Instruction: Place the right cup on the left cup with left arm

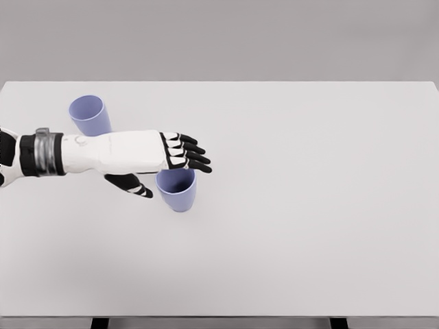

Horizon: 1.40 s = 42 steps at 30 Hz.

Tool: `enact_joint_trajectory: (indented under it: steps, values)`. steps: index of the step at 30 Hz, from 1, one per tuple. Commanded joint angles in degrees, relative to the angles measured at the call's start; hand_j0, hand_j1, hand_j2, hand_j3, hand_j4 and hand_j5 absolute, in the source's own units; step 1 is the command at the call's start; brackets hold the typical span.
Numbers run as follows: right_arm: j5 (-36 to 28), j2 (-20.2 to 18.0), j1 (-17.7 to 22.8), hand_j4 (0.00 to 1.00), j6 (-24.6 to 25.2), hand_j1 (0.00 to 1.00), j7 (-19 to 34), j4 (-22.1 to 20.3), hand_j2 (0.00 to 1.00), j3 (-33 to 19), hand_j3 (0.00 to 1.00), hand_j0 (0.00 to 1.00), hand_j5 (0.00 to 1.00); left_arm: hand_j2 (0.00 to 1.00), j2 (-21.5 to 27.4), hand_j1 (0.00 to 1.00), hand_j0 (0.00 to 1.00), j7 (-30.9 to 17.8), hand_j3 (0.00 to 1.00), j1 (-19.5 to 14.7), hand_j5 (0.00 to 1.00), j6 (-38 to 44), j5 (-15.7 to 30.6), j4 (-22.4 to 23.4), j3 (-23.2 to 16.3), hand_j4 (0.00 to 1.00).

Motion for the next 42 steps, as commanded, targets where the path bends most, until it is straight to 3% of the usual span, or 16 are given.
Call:
enact_joint_trajectory:
  steps: [1, 12, 14, 19, 30, 42]
  values:
    - [0.08, 0.0, 0.0, 1.0, -0.06, 1.0, 0.03, 0.02, 1.0, 0.0, 1.0, 1.0, 1.0, 1.0, -0.79, 1.0, 1.0, 0.11, 1.0, 0.0, 1.0, 0.72, -0.29, 0.44, 0.06, 1.0]
    - [0.08, 0.0, 0.0, 1.0, -0.06, 1.0, 0.03, 0.02, 1.0, 0.0, 1.0, 1.0, 1.0, 1.0, -1.94, 1.0, 1.0, 0.29, 1.0, 0.09, 1.0, 1.59, -0.37, 2.28, 0.06, 1.0]
    - [0.08, 0.0, 0.0, 1.0, -0.06, 1.0, 0.03, 0.02, 1.0, 0.0, 1.0, 1.0, 1.0, 1.0, -2.11, 1.0, 1.0, 0.29, 1.0, 0.09, 1.0, 1.51, -3.98, 3.34, 0.06, 1.0]
    - [0.08, 0.0, 0.0, 1.0, 0.03, 1.0, 0.03, 0.02, 1.0, 0.0, 1.0, 1.0, 1.0, 1.0, -2.55, 1.0, 1.0, 0.37, 1.0, 0.35, 1.0, 1.42, -4.5, 6.24, 0.06, 1.0]
    - [0.08, 0.0, 0.0, 1.0, -0.06, 1.0, 0.03, 0.02, 1.0, 0.0, 1.0, 1.0, 1.0, 1.0, -5.45, 1.0, 1.0, 1.16, 1.0, 3.52, 1.0, 1.42, -5.29, 9.58, 0.24, 1.0]
    - [0.08, 0.0, 0.0, 1.0, 0.03, 1.0, 0.03, 0.02, 1.0, 0.0, 1.0, 1.0, 1.0, 1.0, -6.24, 1.0, 1.0, 3.27, 1.0, 4.48, 1.0, 1.42, -6.79, 10.02, 0.24, 1.0]
